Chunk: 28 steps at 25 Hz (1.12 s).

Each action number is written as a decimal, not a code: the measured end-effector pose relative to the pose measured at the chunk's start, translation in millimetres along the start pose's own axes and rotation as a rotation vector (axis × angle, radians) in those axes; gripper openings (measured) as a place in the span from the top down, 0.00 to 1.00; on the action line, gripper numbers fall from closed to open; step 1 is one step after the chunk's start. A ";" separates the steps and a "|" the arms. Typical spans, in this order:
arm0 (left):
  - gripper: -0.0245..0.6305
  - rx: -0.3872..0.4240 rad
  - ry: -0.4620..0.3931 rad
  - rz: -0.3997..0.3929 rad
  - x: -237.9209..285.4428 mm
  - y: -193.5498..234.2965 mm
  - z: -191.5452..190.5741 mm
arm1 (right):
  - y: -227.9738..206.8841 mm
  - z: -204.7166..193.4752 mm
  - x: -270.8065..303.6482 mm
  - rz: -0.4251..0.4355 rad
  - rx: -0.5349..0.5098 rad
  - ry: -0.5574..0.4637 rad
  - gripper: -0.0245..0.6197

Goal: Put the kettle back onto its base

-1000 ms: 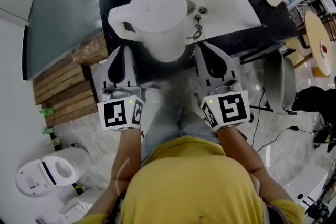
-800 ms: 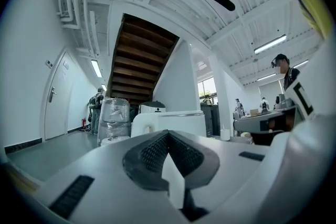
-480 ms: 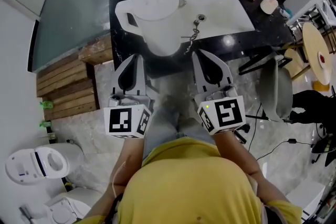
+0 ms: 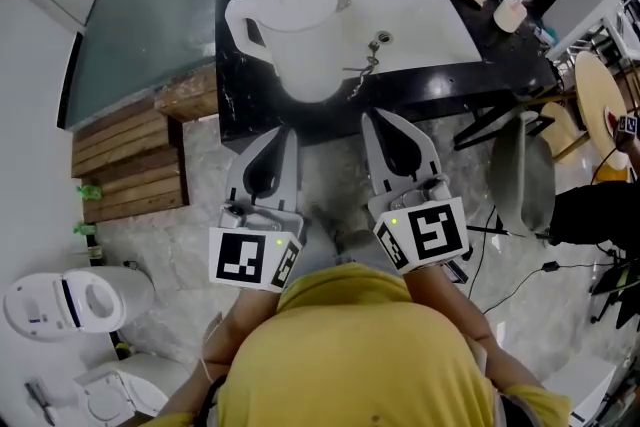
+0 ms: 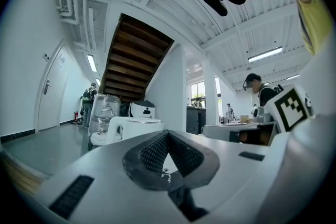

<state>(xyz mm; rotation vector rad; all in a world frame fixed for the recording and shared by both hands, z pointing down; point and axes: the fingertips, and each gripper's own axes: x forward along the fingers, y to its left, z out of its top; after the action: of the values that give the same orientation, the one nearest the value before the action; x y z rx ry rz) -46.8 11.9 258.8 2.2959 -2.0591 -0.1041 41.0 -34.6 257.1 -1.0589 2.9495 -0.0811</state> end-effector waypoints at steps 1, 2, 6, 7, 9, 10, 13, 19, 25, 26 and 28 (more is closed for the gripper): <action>0.95 -0.006 0.000 -0.005 -1.6 -1.9 0.7 | 2.3 1.0 -1.5 0.005 0.001 0.000 0.94; 0.95 -0.008 0.001 -0.008 -3.1 -3.4 1.4 | 4.8 2.2 -3.2 0.011 0.002 0.001 0.94; 0.95 -0.002 0.015 -0.021 -8.8 -7.8 -0.2 | 17.2 6.4 -10.0 0.032 0.005 0.004 0.94; 0.95 -0.001 0.020 -0.027 -10.0 -8.5 -0.9 | 21.0 7.3 -10.6 0.038 0.004 0.006 0.94; 0.95 0.004 0.029 -0.040 -12.5 -9.7 -1.7 | 28.6 9.0 -10.9 0.052 -0.003 0.011 0.94; 0.95 0.006 0.034 -0.048 -13.6 -10.2 -1.9 | 32.0 9.5 -11.1 0.057 -0.007 0.014 0.94; 0.95 0.009 0.047 -0.077 -16.3 -12.6 -1.3 | 39.6 9.8 -13.1 0.056 -0.020 0.026 0.94; 0.95 -0.002 0.064 -0.115 -21.5 -15.6 -3.8 | 50.8 6.1 -17.3 0.053 -0.036 0.041 0.94; 0.95 -0.009 0.063 -0.141 -28.5 -11.9 -5.6 | 60.1 2.1 -18.0 0.038 -0.057 0.056 0.94; 0.95 -0.002 0.060 -0.146 -29.7 -11.5 -4.8 | 61.7 1.9 -18.2 0.034 -0.059 0.059 0.94; 0.95 0.016 0.052 -0.158 -31.3 -11.2 -3.0 | 64.6 3.1 -18.9 0.023 -0.067 0.056 0.94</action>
<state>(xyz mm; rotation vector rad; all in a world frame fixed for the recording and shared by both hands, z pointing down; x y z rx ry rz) -38.8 44.2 261.2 2.4402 -1.8599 -0.0348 14.5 27.1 250.5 -1.0464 3.0346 -0.0115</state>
